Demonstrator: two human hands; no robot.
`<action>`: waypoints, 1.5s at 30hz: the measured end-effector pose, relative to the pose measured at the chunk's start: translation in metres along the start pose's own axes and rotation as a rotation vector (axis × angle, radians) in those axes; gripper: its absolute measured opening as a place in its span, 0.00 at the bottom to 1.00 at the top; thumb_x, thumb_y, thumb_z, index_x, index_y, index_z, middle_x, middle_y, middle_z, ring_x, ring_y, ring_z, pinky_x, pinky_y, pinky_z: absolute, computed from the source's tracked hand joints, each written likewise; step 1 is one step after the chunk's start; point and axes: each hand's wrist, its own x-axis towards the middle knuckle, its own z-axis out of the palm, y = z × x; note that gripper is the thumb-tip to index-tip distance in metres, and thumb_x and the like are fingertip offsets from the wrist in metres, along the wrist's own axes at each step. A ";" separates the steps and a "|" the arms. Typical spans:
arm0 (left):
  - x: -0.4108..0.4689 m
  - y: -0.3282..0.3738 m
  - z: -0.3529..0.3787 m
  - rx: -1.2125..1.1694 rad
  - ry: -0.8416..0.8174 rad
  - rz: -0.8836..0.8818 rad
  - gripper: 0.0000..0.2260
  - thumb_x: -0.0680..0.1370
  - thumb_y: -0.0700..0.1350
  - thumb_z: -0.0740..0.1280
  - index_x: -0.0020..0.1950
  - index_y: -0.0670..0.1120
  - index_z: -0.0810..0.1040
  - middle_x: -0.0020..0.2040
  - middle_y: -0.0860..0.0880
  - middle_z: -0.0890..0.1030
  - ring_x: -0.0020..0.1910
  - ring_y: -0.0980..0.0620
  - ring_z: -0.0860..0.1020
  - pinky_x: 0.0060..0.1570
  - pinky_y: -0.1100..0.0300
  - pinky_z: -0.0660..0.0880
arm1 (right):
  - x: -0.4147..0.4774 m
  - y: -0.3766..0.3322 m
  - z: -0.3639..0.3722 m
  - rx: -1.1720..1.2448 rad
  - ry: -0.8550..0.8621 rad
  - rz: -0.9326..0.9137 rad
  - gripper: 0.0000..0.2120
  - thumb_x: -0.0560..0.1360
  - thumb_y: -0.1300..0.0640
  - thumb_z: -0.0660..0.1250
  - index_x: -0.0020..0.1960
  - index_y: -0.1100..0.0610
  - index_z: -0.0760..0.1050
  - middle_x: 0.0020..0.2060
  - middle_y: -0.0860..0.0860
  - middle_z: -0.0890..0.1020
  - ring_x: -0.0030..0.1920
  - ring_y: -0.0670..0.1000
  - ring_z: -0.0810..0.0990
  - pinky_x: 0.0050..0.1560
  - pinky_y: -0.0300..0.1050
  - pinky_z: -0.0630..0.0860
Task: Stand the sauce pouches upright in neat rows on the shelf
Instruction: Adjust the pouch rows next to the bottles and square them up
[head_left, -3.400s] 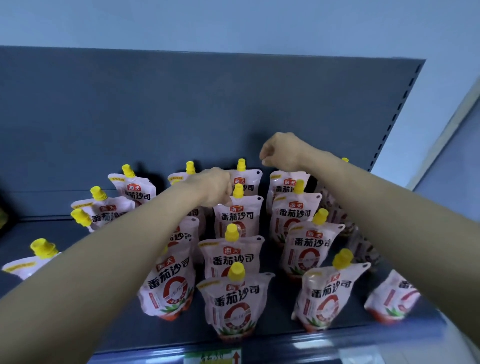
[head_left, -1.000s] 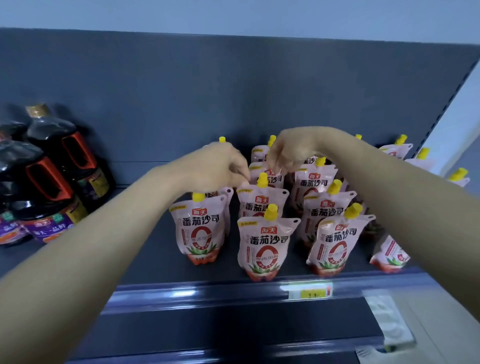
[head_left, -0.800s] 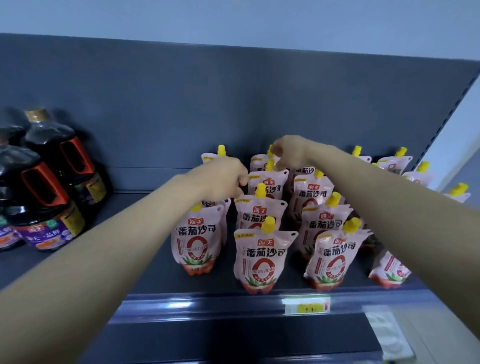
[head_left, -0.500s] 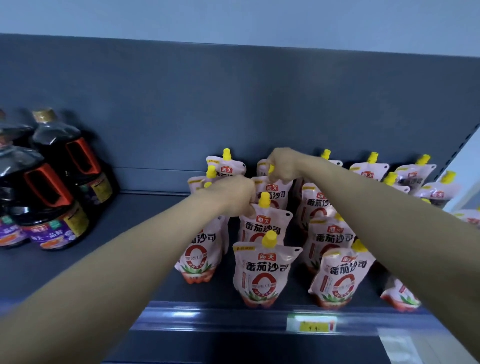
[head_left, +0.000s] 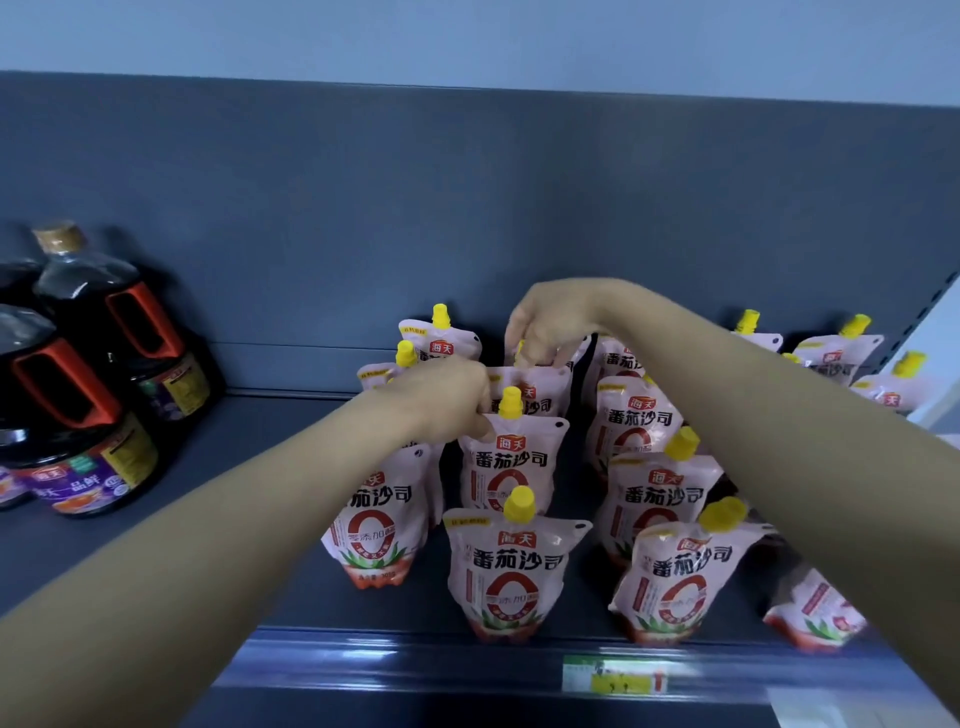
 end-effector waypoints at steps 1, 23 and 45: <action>-0.002 -0.001 -0.002 -0.043 -0.028 0.011 0.22 0.72 0.50 0.70 0.24 0.45 0.64 0.26 0.46 0.63 0.28 0.48 0.63 0.32 0.58 0.62 | -0.002 0.000 -0.007 0.034 0.022 -0.002 0.14 0.73 0.64 0.68 0.59 0.61 0.77 0.36 0.49 0.81 0.34 0.47 0.80 0.35 0.37 0.79; 0.051 -0.005 -0.021 0.116 0.003 -0.100 0.16 0.74 0.41 0.66 0.27 0.43 0.67 0.27 0.47 0.66 0.32 0.45 0.68 0.31 0.58 0.64 | 0.072 0.029 0.000 -0.162 0.277 0.027 0.05 0.71 0.59 0.71 0.42 0.60 0.77 0.37 0.57 0.77 0.37 0.55 0.77 0.39 0.45 0.75; 0.004 -0.091 -0.026 -0.248 0.050 -0.280 0.04 0.72 0.39 0.69 0.37 0.42 0.79 0.30 0.51 0.74 0.33 0.52 0.70 0.33 0.62 0.68 | 0.103 -0.046 0.014 -0.282 0.088 -0.193 0.10 0.71 0.58 0.71 0.37 0.59 0.71 0.34 0.57 0.74 0.32 0.55 0.75 0.37 0.43 0.70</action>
